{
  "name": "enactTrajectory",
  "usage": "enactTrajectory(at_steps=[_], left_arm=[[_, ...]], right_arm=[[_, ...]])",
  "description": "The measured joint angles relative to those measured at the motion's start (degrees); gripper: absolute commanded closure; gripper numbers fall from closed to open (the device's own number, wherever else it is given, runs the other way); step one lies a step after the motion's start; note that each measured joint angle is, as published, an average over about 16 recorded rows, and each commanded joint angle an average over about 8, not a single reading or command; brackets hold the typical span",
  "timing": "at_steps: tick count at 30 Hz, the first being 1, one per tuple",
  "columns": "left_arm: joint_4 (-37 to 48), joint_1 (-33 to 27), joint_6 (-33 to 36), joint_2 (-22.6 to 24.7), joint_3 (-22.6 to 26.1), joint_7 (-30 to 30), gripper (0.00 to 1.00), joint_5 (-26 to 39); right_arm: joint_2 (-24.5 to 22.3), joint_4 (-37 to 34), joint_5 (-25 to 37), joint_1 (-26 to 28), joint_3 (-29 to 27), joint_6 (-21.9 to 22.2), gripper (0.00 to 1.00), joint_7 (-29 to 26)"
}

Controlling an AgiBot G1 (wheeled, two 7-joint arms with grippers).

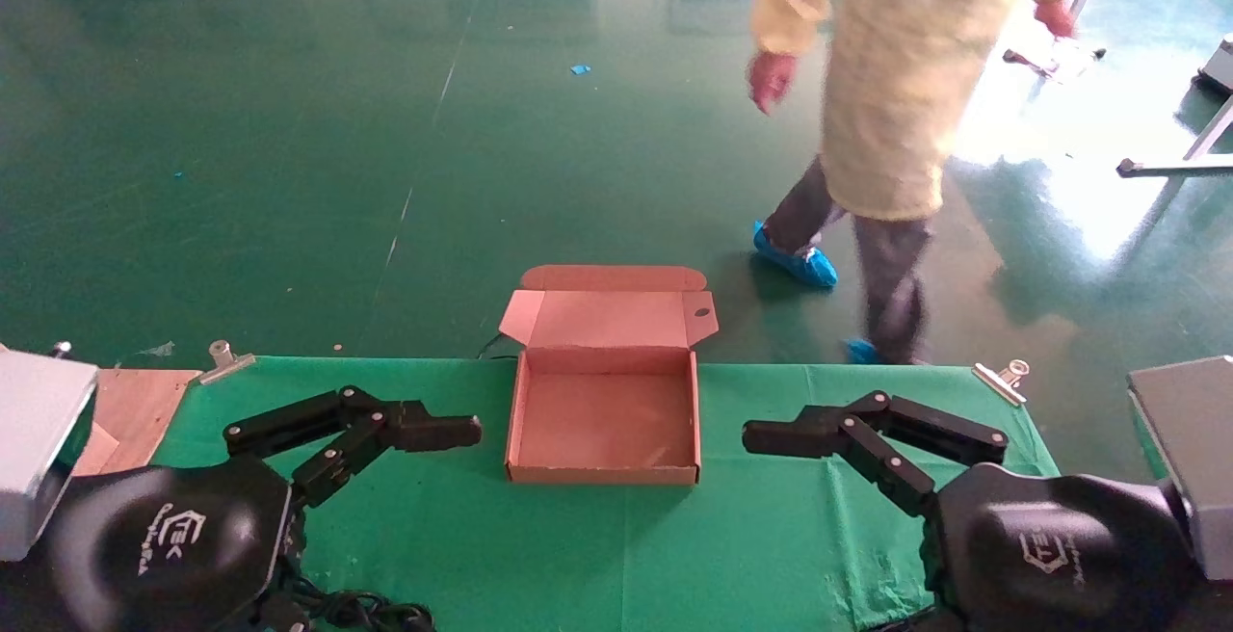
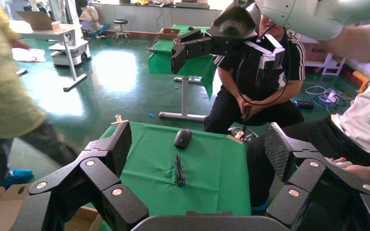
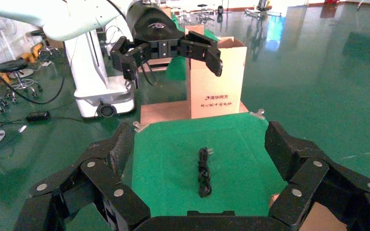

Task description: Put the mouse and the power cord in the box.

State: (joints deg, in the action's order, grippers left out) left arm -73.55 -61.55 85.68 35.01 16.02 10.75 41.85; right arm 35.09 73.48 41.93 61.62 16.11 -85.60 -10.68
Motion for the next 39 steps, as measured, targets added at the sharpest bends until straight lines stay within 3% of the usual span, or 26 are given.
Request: enactTrajectory(at_steps=[34,39], left_arm=[[0.0,0.0,0.0,0.0,0.0,-0.1,0.0,0.1],[0.2,-0.7,0.4,0.0,0.6,-0.9,0.0,1.8]], right_arm=[[0.0,0.0,0.0,0.0,0.0,0.0,0.0,0.0],[-0.1,0.1,2.2,0.5,0.6,-0.3,0.0,1.0]])
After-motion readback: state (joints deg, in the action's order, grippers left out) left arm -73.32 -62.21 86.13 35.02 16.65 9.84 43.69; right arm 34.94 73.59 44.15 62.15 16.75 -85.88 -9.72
